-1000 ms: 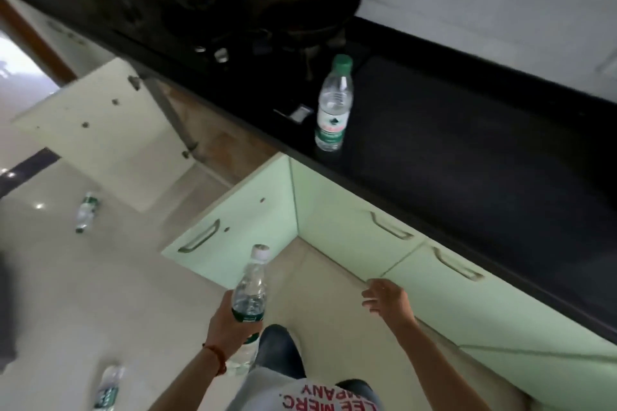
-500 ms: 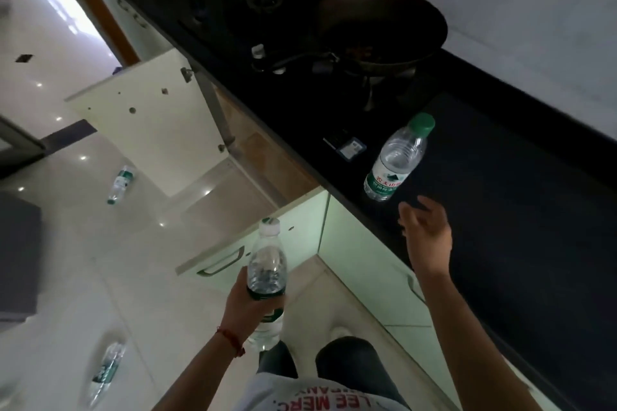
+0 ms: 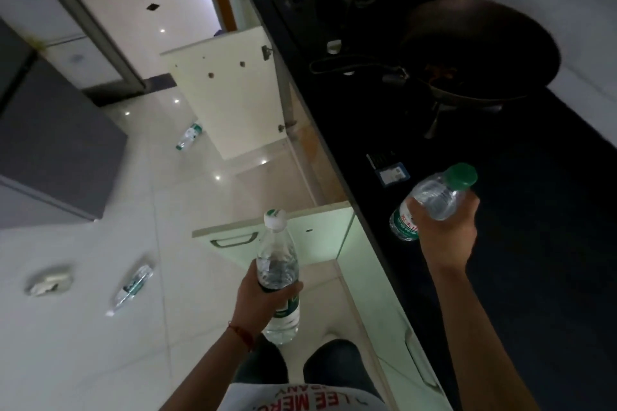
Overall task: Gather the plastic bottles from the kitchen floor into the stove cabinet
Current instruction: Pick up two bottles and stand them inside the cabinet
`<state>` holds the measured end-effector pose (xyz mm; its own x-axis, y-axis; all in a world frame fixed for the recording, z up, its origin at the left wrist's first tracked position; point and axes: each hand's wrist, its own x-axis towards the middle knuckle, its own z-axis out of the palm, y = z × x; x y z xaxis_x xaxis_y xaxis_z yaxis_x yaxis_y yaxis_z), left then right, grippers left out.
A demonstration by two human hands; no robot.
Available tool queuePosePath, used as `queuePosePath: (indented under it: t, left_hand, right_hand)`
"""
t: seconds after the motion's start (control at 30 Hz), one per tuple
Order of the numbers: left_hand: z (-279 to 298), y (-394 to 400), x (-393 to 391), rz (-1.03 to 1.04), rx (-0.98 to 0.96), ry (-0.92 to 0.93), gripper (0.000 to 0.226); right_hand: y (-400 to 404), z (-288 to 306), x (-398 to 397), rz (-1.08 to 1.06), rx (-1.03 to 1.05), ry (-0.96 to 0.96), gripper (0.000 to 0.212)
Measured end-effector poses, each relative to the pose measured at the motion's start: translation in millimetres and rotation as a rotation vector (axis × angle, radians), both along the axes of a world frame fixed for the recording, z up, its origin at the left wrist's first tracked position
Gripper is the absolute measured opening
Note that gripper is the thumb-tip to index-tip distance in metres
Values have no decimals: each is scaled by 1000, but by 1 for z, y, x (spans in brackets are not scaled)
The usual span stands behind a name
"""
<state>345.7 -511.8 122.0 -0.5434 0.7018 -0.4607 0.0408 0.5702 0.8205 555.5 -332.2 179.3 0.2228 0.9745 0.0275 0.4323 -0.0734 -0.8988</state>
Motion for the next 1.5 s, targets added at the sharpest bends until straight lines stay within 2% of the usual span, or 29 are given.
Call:
queuePosePath:
  t: [0.1,0.23,0.5,0.73,0.83,1.0,1.23,1.5]
  left_hand:
    - [-5,-16,-5,109,-25,11,41]
    - [-9,-46,-26,218,-29,52,44]
    - [-17,-138,-97,344,-83,273,58]
    - [-34,-258,-195,575,-147,220,58]
    - [-39,-312,-239,695,-198,198,55]
    - [-39,-367,-304,776,-267,199,53]
    - [-48,-343,-374,811,-230,170,57]
    - [-65,-256,-483,775,-213,136,57]
  right_hand:
    - [2,1,0,59,11,-58,70]
    - [-16,0,-21,198,92,-173,69]
    - [-102,-16,-121,576,60,-202,56]
    - [-189,-50,-239,778,-156,-263,55]
    - [-214,-59,-285,815,-199,-310,49]
    - [-239,-61,-349,867,-180,-334,53]
    - [-223,-74,-425,867,-124,-426,49]
    - [-137,-101,-536,843,-207,-400,55]
